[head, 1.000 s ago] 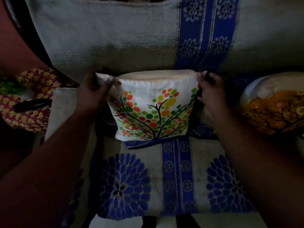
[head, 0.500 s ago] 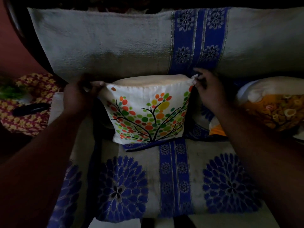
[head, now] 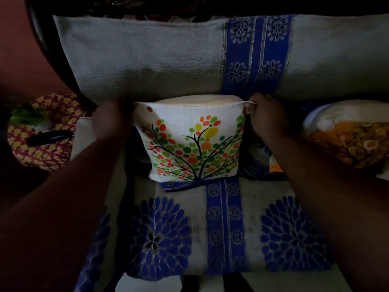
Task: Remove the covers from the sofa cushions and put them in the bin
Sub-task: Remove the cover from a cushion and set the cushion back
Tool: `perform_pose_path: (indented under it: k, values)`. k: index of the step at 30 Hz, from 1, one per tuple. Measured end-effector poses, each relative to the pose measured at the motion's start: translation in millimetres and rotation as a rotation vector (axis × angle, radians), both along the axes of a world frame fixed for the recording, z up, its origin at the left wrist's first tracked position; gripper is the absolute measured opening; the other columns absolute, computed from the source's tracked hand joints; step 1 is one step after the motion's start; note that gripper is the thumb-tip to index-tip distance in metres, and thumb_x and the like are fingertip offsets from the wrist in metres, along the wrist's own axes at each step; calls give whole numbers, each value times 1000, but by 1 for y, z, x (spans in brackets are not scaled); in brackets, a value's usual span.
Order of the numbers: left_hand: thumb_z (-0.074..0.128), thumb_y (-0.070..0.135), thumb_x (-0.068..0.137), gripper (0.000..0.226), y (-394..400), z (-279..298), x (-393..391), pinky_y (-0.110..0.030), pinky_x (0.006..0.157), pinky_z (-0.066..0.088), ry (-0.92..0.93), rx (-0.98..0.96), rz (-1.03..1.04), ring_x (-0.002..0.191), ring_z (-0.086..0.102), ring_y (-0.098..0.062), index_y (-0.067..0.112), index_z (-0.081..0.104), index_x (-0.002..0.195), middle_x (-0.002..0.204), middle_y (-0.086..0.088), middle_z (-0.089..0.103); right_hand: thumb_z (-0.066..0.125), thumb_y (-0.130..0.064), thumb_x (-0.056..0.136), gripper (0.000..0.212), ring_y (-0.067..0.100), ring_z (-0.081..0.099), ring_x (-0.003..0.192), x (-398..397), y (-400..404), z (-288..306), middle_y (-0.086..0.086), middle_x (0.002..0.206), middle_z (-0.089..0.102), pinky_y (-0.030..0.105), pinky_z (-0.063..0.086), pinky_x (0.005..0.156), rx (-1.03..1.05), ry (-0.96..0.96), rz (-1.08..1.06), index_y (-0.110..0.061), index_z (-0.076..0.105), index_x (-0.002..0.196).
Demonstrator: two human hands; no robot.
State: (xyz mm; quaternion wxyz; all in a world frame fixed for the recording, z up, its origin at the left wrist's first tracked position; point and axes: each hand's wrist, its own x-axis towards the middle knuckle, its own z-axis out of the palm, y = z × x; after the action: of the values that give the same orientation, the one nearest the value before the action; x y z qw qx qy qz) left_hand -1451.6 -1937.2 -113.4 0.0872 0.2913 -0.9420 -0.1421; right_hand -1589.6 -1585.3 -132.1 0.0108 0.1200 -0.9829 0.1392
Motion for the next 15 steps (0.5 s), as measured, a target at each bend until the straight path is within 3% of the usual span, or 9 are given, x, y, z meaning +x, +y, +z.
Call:
perform_pose_path:
  k: [4,7,9,12,15]
  values:
    - [49,38,98,36,16,11,1,-42,82,46,22,-66,-55,106,60,-41,16,66,121,118,-18,65,57,-37,97,17,36,63,93,0,6,3,11,104,67,40,52,76,-105,-61,-42,-22,62,104]
    - [52,42,95,37,53,25,13,-48,94,41,134,-127,-115,118,50,-38,25,60,127,131,-12,55,63,-43,94,21,28,63,93,17,18,16,7,104,68,38,52,76,-260,-83,-71,-24,62,103]
    - [54,44,96,32,92,31,19,-46,97,37,167,-91,-190,117,49,-36,26,61,122,128,-10,55,65,-42,94,23,25,64,92,33,36,28,5,102,70,34,50,75,-317,-93,-80,-21,65,104]
    - [60,39,94,22,162,38,14,-42,83,45,146,52,-440,103,57,-32,25,68,108,113,-4,61,66,-39,95,22,22,65,87,53,86,44,4,96,71,29,46,70,-324,-80,-86,-19,69,100]
    - [58,45,93,27,233,44,-9,-39,75,52,66,185,-566,96,62,-27,25,70,107,108,-1,65,67,-35,94,17,23,65,85,52,154,55,3,92,70,33,48,70,-301,-22,-85,-19,68,95]
